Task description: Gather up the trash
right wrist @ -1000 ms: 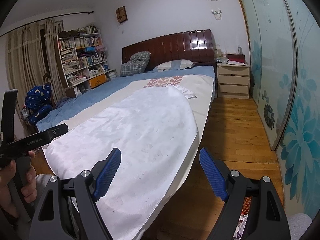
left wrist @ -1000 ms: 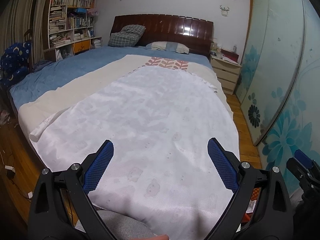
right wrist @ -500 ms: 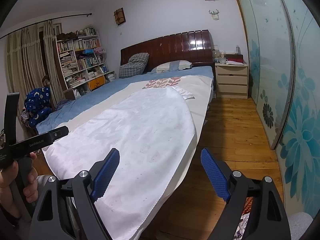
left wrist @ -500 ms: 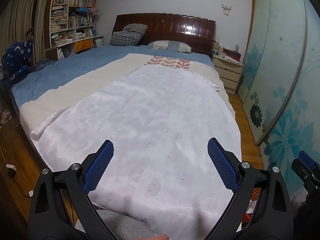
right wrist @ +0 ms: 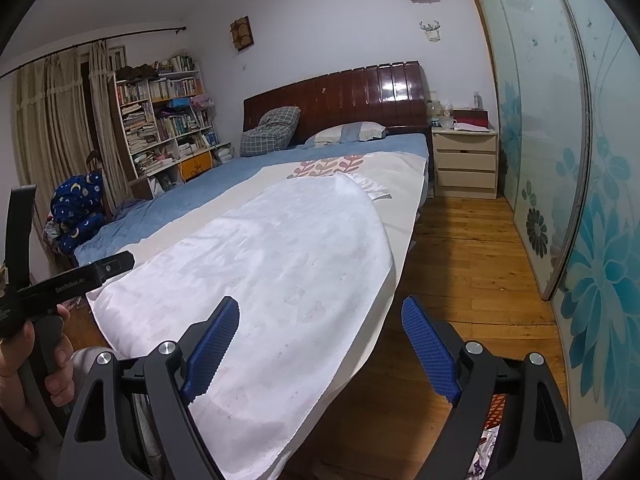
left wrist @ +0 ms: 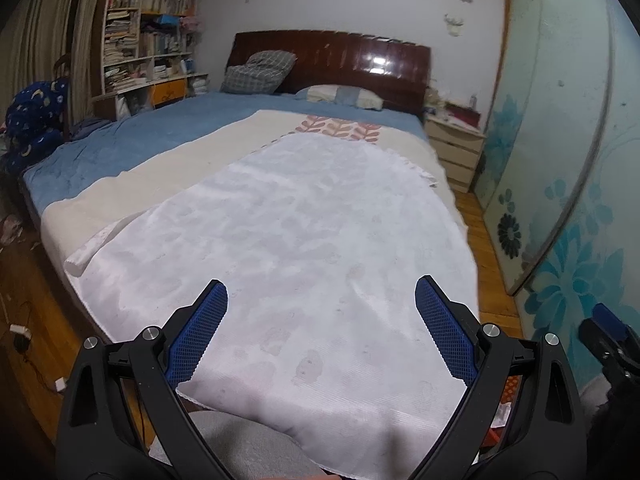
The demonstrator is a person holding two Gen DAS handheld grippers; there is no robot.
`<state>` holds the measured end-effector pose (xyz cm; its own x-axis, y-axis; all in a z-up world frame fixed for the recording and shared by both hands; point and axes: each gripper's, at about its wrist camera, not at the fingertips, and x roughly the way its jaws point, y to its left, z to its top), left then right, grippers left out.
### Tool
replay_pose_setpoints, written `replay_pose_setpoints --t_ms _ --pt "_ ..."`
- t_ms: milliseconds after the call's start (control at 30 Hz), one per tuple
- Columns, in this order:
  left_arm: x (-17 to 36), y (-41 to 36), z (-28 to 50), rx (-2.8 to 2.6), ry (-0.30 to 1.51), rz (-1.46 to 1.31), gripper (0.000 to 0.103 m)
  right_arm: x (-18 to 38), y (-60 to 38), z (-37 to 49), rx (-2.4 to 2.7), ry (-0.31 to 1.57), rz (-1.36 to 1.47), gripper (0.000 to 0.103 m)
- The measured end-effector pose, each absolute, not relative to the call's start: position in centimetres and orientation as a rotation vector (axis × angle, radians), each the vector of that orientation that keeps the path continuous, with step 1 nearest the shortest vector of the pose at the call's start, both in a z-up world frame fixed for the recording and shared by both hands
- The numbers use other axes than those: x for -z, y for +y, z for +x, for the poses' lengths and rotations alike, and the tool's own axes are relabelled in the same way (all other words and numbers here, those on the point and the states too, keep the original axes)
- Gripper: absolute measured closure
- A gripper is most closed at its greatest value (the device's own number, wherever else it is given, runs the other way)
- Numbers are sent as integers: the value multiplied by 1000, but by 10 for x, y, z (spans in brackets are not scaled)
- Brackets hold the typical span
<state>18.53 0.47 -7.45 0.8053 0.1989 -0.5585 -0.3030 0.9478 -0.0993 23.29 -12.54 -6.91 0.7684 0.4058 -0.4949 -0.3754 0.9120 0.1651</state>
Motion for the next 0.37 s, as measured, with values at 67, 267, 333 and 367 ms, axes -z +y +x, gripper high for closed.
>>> replay_pose_setpoints --t_ms 67,267,333,367 --pt "73 0 183 -257 566 -173 9 68 -124 231 -430 547 49 20" --pt "72 -12 176 -247 578 -132 9 67 -126 224 -434 541 40 19" --pt "72 -15 174 -246 579 -128 9 66 -128 224 -432 540 42 19" --pt "72 -15 173 -247 579 -128 9 66 -129 225 -432 540 42 19"
